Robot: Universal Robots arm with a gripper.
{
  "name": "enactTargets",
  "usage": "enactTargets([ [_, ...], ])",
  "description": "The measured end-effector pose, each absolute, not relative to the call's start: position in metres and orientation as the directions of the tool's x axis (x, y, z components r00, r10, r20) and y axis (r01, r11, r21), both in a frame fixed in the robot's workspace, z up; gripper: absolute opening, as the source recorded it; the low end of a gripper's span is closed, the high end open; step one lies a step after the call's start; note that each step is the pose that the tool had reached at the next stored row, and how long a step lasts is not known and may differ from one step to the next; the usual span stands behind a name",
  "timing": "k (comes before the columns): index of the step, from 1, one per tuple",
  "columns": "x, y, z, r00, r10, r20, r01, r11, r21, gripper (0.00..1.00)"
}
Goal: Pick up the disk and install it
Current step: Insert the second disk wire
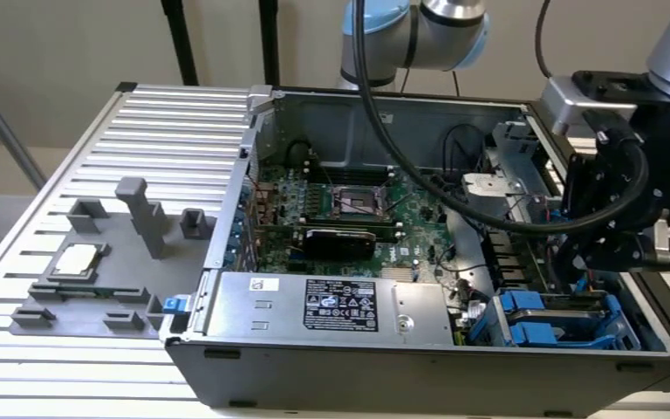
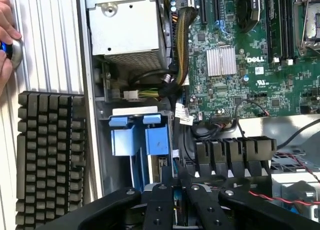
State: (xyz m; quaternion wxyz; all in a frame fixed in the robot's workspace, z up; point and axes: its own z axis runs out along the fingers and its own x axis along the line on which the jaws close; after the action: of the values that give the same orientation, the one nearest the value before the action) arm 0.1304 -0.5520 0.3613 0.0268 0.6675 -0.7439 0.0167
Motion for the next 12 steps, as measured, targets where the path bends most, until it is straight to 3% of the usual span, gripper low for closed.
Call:
enactTargets([
  [12,0.124,-0.567,0.351,-0.093,-0.996,0.012,-0.996,0.093,-0.018,0.00],
])
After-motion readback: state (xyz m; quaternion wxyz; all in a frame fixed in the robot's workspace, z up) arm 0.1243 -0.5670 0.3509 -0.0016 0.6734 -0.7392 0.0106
